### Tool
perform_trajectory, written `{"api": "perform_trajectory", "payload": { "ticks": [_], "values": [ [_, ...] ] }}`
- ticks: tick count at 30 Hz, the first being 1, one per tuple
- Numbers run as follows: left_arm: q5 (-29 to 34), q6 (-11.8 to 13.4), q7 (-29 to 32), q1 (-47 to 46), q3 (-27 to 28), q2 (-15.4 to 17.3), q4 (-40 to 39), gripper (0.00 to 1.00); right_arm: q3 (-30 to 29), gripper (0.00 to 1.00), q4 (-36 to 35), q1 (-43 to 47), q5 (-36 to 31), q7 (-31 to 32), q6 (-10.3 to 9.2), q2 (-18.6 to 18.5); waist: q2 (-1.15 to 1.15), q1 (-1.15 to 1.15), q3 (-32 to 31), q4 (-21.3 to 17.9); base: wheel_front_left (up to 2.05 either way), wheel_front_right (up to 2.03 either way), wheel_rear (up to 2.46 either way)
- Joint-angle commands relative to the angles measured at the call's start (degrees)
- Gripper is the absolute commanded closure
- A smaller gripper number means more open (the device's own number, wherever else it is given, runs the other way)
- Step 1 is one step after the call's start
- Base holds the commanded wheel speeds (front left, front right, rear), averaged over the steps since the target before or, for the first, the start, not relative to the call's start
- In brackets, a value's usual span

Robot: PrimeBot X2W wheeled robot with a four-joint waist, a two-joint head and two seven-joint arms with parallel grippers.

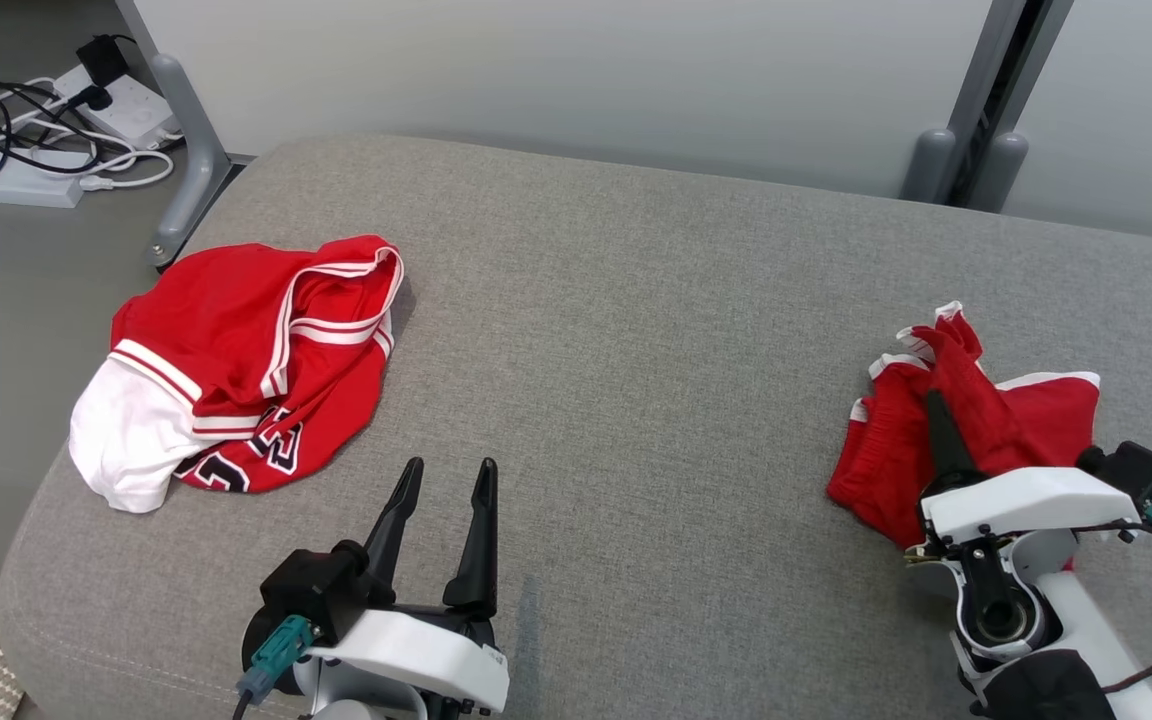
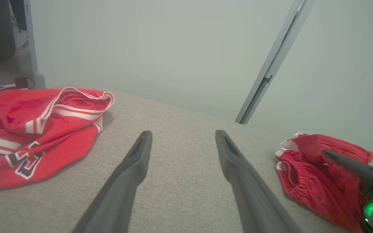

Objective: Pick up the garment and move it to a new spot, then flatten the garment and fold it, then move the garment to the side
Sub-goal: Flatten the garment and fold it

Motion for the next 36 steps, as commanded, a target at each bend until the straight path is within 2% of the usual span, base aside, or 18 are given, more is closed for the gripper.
{"api": "perform_trajectory", "payload": {
  "ticks": [1,6,7,8,14,19,26,31,36],
  "values": [
    [-0.11,0.24,-0.24,-0.59,0.21,0.22,0.08,0.0,0.27,1.0,0.15,-0.06,-0.17,-0.39,0.0,-0.15,0.0,0.0,-0.03,0.05,0.0,0.0,0.0],
    [-0.06,0.39,-0.24,-0.63,0.23,0.22,0.13,0.0,2.3,0.99,1.95,0.27,-1.1,-0.81,0.0,-0.12,0.0,0.0,0.0,0.14,0.0,0.0,0.0],
    [-0.07,0.43,-0.24,-0.67,0.23,0.21,0.14,0.0,2.51,0.62,2.34,0.16,-1.39,-1.11,0.0,-0.11,0.0,0.0,-0.01,0.13,0.0,0.0,0.0],
    [-0.07,0.49,-0.24,-0.68,0.26,0.21,0.17,0.0,2.57,0.0,2.67,0.11,-1.38,-1.43,0.0,-0.11,0.0,0.0,-0.08,0.1,0.0,0.0,0.0],
    [0.49,0.55,-0.24,0.57,0.88,0.22,0.63,0.0,5.13,0.0,2.93,1.32,-1.14,-1.08,0.0,-0.04,0.0,0.0,-1.81,-0.66,0.0,0.0,0.0],
    [0.62,0.48,-0.24,0.84,1.09,0.22,0.55,0.0,9.41,0.0,2.8,2.64,0.62,0.14,0.0,-0.08,0.0,0.0,-2.6,-1.24,0.0,0.0,0.0],
    [0.61,0.4,-0.24,0.94,1.09,0.22,0.4,0.0,16.98,0.0,6.65,2.65,3.74,3.94,0.0,-0.1,0.0,0.0,-2.75,-1.57,0.0,0.0,0.0],
    [1.04,0.45,-0.24,1.3,1.88,0.22,0.29,0.0,19.6,0.0,6.27,1.09,5.19,2.17,0.0,-0.1,0.0,0.0,-3.21,-2.52,0.0,0.0,0.0],
    [1.26,0.5,-0.24,1.53,2.91,0.22,-0.7,0.0,19.65,0.0,4.13,-0.31,2.29,-0.62,0.0,-0.55,0.0,0.0,-3.61,-4.21,0.0,0.0,0.0]
  ]
}}
